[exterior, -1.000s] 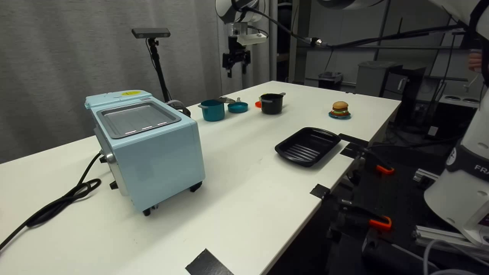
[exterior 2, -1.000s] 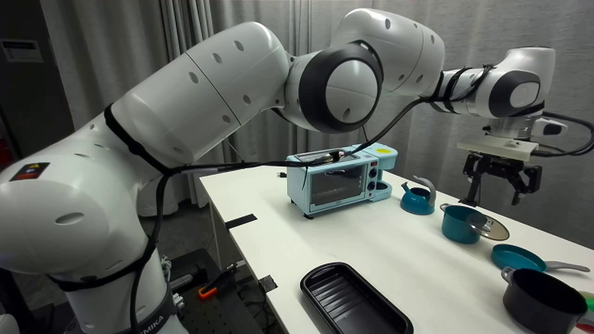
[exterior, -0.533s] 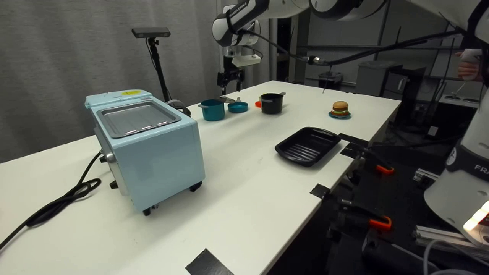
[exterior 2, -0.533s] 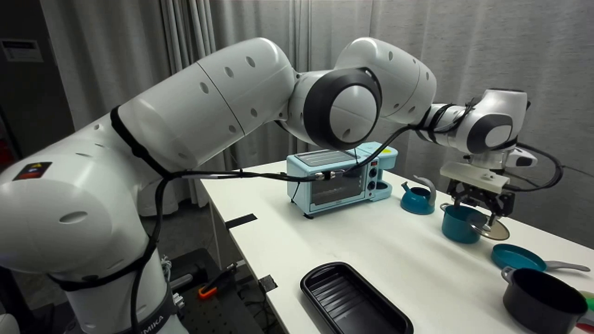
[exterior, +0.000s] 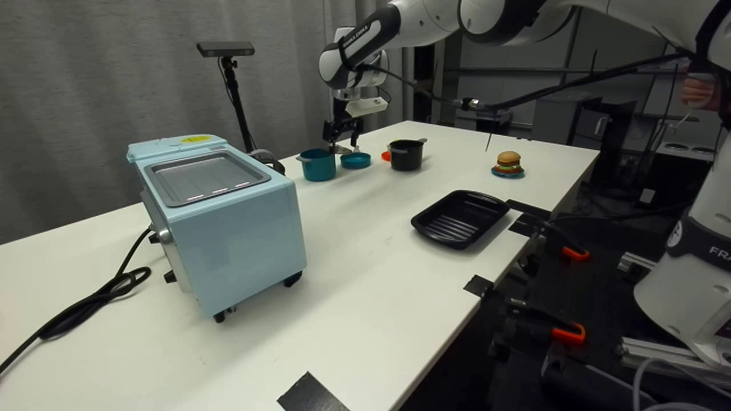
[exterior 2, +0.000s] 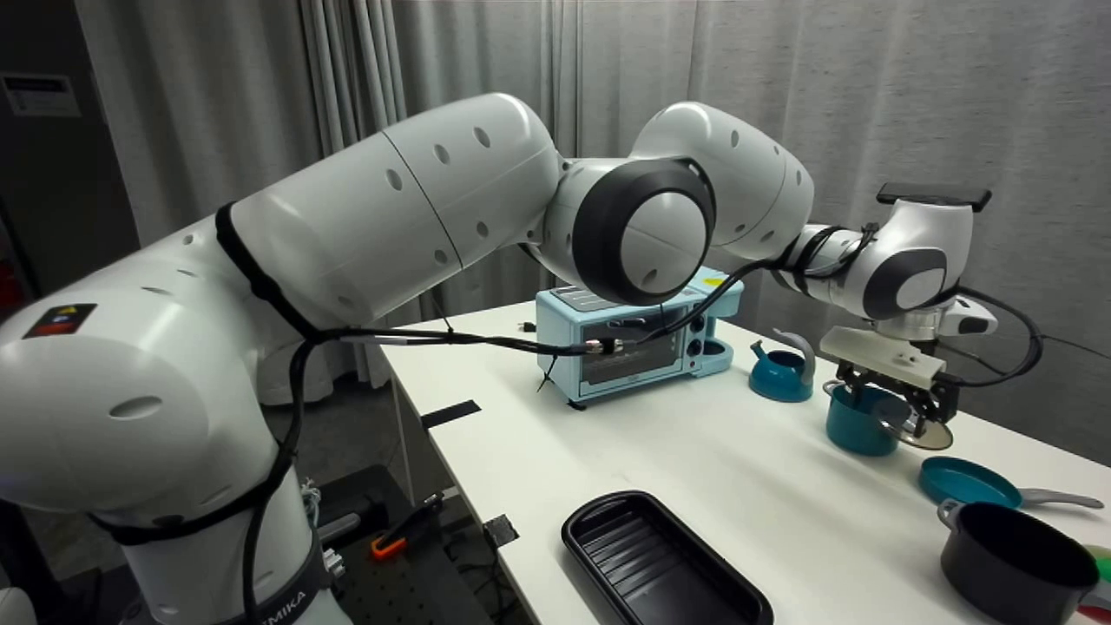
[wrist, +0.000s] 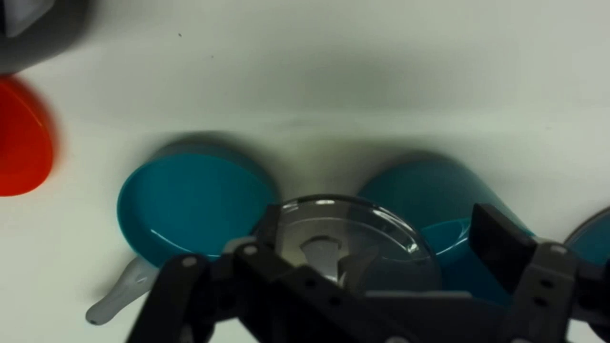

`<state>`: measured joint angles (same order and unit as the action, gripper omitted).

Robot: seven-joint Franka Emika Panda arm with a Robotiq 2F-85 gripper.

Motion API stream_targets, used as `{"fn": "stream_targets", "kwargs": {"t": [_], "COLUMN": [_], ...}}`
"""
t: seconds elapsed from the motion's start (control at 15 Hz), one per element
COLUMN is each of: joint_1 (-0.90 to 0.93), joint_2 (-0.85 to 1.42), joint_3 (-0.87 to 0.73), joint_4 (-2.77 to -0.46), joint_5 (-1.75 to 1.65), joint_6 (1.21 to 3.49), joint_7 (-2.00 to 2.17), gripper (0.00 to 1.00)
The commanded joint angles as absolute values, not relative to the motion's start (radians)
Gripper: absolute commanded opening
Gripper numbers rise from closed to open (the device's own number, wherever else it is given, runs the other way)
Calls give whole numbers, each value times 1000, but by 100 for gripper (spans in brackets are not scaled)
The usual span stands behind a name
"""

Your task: Pick the lid on the blue pot and put it on the counter

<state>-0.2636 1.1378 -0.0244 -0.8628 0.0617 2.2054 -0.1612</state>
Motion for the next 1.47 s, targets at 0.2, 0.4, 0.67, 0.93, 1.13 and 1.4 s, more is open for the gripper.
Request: {"fn": "stream_targets", "kwargs": {"t": [0.2, 0.4, 0.67, 0.93, 1.13, 1.4], "joint_1": [-271, -257, -238, -224, -218, -216], "joint_2": [1154, 1163, 1174, 1180, 1182, 1181], "joint_3": [5, 8, 8, 8, 8, 4], "joint_4": [-832, -839, -854, -876, -888, -906], "joint_5": [81, 76, 68, 68, 69, 68], "joint_6": [2261, 2324, 2422, 2500, 2521, 2524], "joint_7": [-166, -144, -121, -113, -107, -94], "gripper": [100, 100, 100, 100, 100, 100]}}
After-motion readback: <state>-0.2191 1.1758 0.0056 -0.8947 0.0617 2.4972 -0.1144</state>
